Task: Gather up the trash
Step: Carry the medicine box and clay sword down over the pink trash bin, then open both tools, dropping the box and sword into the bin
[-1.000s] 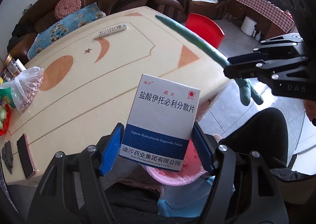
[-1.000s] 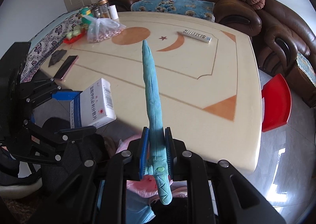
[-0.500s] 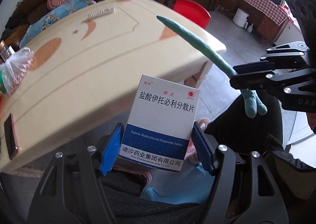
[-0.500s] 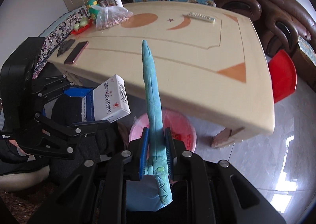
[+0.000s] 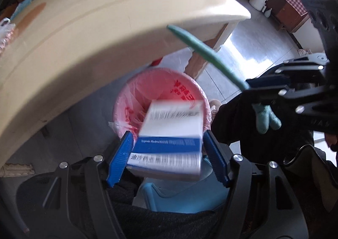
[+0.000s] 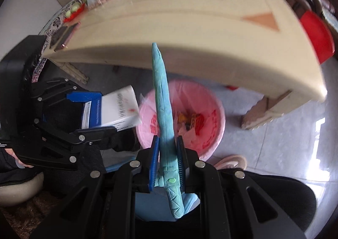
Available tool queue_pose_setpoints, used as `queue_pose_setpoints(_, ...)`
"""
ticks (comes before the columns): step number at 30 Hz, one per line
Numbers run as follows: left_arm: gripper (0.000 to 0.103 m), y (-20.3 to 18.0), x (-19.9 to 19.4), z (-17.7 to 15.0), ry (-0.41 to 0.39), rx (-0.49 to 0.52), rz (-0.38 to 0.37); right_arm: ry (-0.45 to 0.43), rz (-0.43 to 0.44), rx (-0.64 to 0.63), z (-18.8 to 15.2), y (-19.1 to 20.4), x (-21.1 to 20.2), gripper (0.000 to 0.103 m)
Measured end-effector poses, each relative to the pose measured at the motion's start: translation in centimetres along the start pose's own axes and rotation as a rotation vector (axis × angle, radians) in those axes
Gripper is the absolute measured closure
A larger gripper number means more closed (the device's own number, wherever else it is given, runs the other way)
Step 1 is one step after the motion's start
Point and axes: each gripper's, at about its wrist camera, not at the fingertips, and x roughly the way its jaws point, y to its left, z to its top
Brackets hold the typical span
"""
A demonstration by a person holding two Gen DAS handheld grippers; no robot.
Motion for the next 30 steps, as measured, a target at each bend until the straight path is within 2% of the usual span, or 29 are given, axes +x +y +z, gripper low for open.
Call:
queue_pose_setpoints(2,0.041,0.2,1.6,0.2,0.024,0.001,-0.001,0.027,0.011,0.014,-0.1,-0.5,1.8,0.086)
queue_pose_setpoints(4,0.048,0.4,2.9,0.5,0.041,0.0,-0.002,0.05,0.027,0.038,0.1,-1.4,3.9,0.086)
queue_pose_setpoints(6,0.05,1.4,5.4,1.2,0.068,-0.035,-0.04,0.081,0.029,0.041,0.4,-2.2,6.9,0.086)
queue_pose_setpoints(7,0.05,2.0,7.5,1.8,0.109,-0.063,-0.058,0.106,0.021,0.048,0.6,-2.6,8.5,0.086)
queue_pose_setpoints(9,0.051,2.3,10.1,1.8,0.141,-0.1,-0.083,0.153,0.029,0.09,0.7,-3.7,12.3,0.086)
queue_pose_setpoints(11,0.055,2.5,13.0,1.6,0.221,-0.124,-0.065,0.214,0.019,0.114,0.8,-4.6,16.1,0.086)
queue_pose_setpoints(16,0.055,4.0,15.3,1.1,0.274,-0.181,-0.065,0.277,-0.025,0.068,0.8,-4.8,20.6,0.086)
queue_pose_setpoints(20,0.055,3.3,15.9,1.1,0.279,-0.164,-0.049,0.295,0.019,0.105,1.1,-5.3,22.1,0.084)
queue_pose_setpoints(21,0.055,3.2,16.0,1.2,0.28,-0.161,-0.041,0.293,0.028,0.113,1.3,-5.5,22.1,0.081)
queue_pose_setpoints(23,0.05,3.2,16.4,1.3,0.292,-0.163,-0.025,0.274,0.028,0.127,1.6,-5.6,22.1,0.048)
queue_pose_setpoints(24,0.048,3.4,16.3,1.3,0.296,-0.171,-0.019,0.256,0.02,0.135,1.7,-5.8,21.7,0.043)
queue_pose_setpoints(30,0.042,3.8,16.9,1.3,0.309,-0.181,0.008,0.256,0.037,0.192,1.6,-7.1,21.7,0.042)
